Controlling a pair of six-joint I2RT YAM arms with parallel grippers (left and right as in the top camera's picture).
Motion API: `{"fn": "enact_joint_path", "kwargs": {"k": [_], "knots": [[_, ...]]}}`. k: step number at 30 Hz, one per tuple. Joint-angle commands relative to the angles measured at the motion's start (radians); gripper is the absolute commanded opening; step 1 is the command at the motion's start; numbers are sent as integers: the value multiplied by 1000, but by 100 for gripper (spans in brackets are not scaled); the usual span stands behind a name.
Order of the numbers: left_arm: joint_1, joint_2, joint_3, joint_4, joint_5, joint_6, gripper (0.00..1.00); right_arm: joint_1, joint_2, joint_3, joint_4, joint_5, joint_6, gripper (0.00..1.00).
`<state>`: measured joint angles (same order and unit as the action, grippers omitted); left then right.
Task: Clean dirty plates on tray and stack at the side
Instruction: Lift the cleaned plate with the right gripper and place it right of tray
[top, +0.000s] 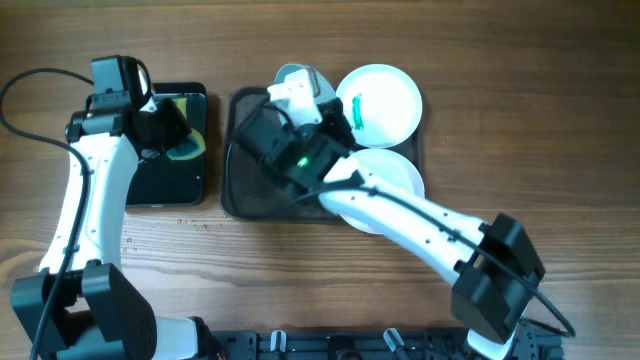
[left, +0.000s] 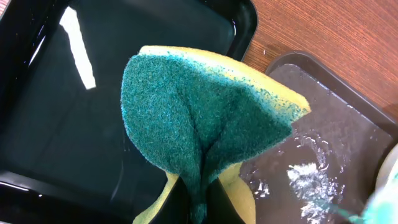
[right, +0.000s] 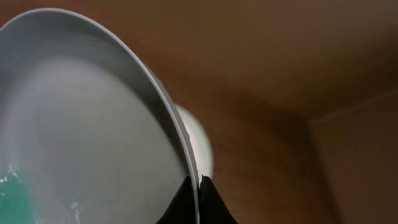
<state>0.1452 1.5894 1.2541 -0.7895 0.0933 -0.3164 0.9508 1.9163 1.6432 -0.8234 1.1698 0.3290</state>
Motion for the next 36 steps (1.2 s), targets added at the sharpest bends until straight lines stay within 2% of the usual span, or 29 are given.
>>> {"fn": "enact_joint_path", "kwargs": {"k": [1, 6, 13, 16, 19, 22, 27, 33, 36], "knots": [[3, 4, 4, 3, -16, -8, 4, 43, -35, 20, 4, 288, -14, 4], [3, 4, 4, 7, -16, -9, 4, 62, -35, 20, 7, 350, -14, 4], [3, 4, 4, 19, -17, -8, 4, 61, -35, 19, 7, 296, 51, 4], [3, 4, 4, 18, -16, -6, 4, 43, -35, 19, -4, 81, 67, 4], [-4, 4, 4, 11, -16, -4, 4, -9, -35, 19, -26, -283, 99, 4], [-19, 4, 4, 14, -17, 25, 4, -101, -35, 19, -59, -578, 216, 4], [-27, 4, 4, 10, -17, 25, 4, -304, -35, 19, -59, -1086, 188, 4], [-43, 4, 4, 34, -17, 24, 4, -503, -46, 19, -61, -1484, 110, 4], [-65, 4, 4, 32, -17, 24, 4, -613, -74, 19, -71, -1564, 89, 4]]}}
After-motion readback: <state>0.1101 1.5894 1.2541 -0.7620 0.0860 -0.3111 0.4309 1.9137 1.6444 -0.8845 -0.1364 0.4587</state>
